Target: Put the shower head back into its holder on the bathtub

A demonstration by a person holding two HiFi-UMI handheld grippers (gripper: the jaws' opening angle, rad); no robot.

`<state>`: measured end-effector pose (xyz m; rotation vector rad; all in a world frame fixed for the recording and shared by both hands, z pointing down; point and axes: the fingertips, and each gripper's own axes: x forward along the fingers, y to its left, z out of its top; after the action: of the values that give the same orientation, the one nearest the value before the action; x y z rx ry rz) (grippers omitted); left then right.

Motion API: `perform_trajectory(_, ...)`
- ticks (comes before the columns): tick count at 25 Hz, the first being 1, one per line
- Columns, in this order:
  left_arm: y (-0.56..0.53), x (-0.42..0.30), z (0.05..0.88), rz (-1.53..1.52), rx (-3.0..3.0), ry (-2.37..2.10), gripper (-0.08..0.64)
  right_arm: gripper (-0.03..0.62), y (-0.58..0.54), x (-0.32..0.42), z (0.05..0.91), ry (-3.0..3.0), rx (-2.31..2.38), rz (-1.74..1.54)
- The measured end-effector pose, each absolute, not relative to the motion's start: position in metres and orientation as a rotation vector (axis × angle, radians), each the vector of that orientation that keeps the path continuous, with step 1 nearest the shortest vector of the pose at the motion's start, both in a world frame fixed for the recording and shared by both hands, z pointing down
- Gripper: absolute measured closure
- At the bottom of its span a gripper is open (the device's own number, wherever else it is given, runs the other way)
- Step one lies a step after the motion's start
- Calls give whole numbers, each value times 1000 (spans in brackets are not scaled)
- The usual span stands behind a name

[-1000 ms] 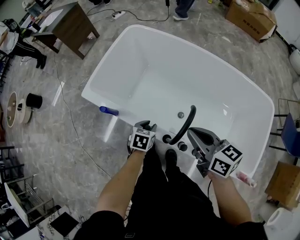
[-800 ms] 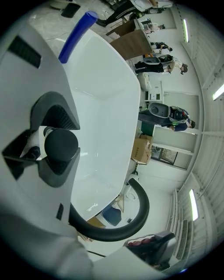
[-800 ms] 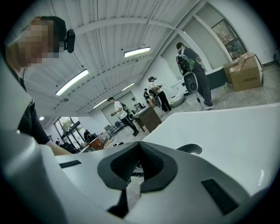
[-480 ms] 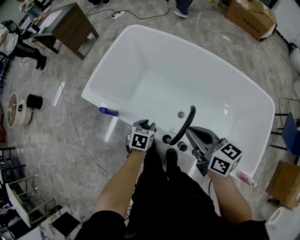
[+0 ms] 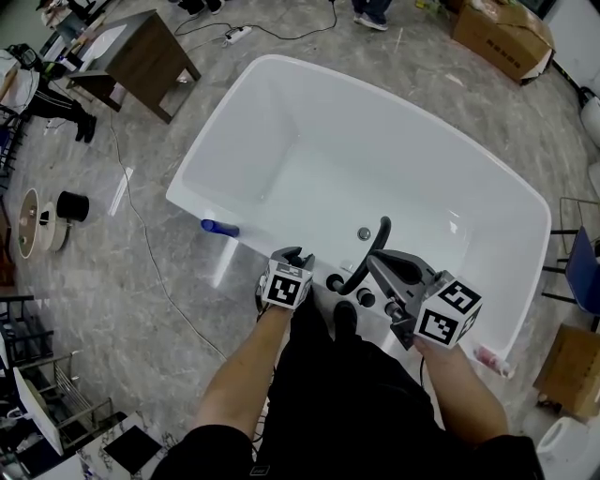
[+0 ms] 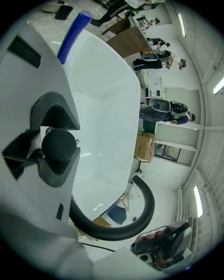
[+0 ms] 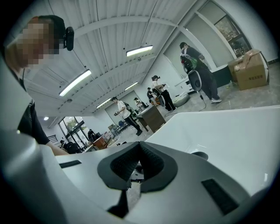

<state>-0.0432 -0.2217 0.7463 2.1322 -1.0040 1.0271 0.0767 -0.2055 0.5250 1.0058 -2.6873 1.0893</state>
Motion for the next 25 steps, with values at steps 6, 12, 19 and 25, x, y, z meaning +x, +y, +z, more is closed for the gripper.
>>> perform_trajectory(6,-210,-49,747,1067,2094,-985,425,575,-208,72,523,-2705,978,1103)
perform_trajectory(12,-205,-44,751,1067,2106,-981,422,575,-203,80,522,-2708,990,1106)
perform_trajectory(19,-212,-51,755,1113,2079,-1001,372,575,-195,86,524,-2703,1005,1121)
perform_trajectory(25,-206,-54,750,1079,2088,-990,308,575,-190,88,519,-2714,1017,1128)
